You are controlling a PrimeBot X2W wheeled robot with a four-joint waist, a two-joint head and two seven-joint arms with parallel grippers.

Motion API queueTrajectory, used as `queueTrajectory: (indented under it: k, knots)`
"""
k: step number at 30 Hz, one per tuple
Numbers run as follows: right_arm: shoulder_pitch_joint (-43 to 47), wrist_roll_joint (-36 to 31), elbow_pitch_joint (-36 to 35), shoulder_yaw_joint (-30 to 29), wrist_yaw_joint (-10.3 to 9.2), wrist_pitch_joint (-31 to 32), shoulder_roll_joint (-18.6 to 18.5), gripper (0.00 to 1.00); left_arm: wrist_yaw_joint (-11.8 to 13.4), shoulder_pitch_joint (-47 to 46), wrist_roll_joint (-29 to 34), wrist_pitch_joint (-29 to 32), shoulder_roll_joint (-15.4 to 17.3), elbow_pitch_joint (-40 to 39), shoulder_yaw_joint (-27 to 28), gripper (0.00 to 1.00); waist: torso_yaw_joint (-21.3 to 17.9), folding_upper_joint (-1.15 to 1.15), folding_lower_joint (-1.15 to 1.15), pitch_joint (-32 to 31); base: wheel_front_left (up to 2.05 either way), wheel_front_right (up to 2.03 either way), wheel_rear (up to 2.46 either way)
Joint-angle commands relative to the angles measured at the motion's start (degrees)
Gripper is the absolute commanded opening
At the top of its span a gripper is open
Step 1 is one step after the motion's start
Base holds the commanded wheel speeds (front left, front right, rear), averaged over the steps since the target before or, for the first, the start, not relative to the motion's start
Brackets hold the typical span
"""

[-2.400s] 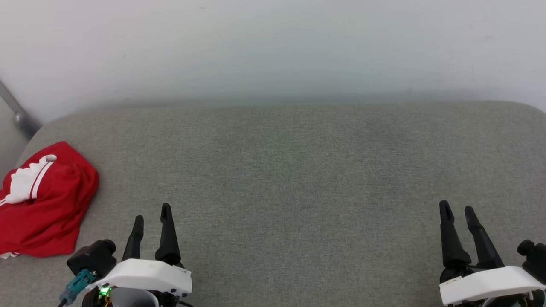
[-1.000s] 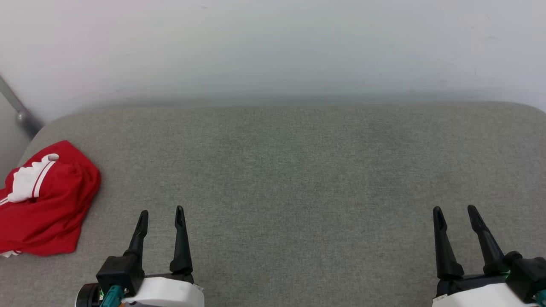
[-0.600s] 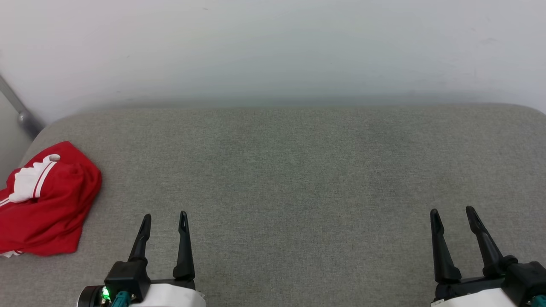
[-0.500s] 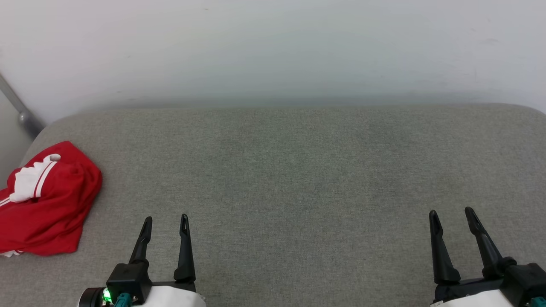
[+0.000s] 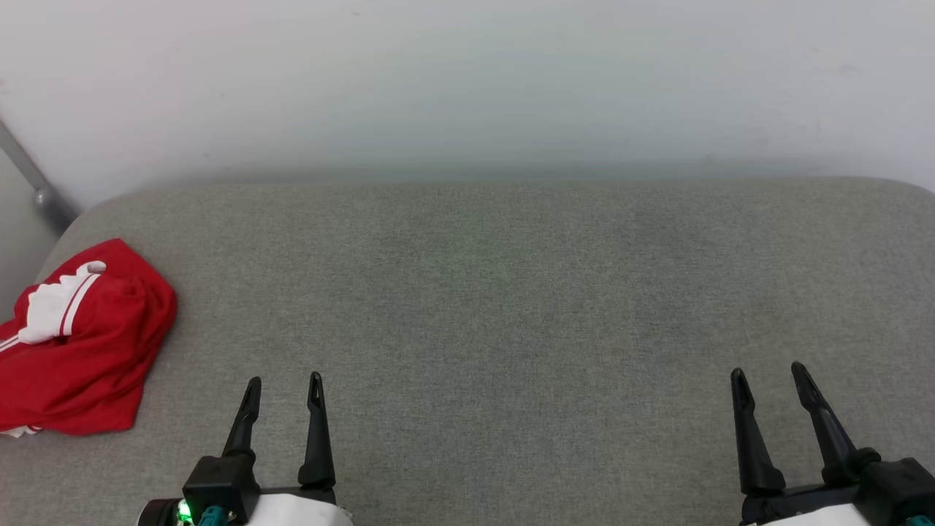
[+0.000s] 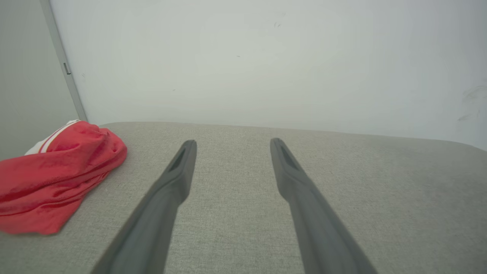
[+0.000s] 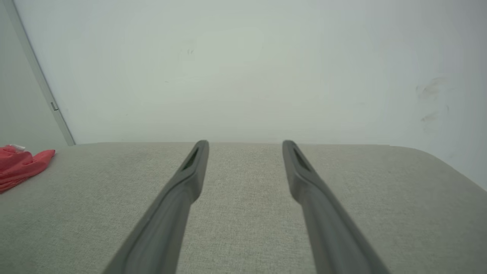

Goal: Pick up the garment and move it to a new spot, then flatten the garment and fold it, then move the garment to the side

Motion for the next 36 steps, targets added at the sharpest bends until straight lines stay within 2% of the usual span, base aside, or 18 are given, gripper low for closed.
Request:
queueTrajectory:
  k: [1,24,29,36]
  knots:
    - [0.29,0.91,0.49,-0.11,-0.02,-0.16,0.19,1.00,-0.13,0.61,-0.15,-0.30,-0.09,0.11,0.09,1.00,0.00,0.00,0.00,0.05,0.00,0.00,0.00]
    - [0.82,1.81,1.70,-0.09,-0.02,-0.15,0.20,1.00,1.00,0.20,-0.10,-0.30,-0.08,1.30,-0.09,1.00,1.22,0.00,0.00,0.00,0.00,0.00,0.00]
    - [0.85,1.95,1.50,-0.17,-0.02,-0.15,0.20,1.00,1.38,-0.42,0.26,-0.30,-0.09,1.42,0.08,1.00,3.11,0.00,0.00,0.19,0.00,0.00,0.00]
    - [0.82,1.92,1.43,0.14,-0.02,-0.15,0.20,1.00,2.03,-0.67,0.59,-0.30,-0.08,1.24,0.76,1.00,7.68,0.00,0.00,0.44,0.00,0.00,0.00]
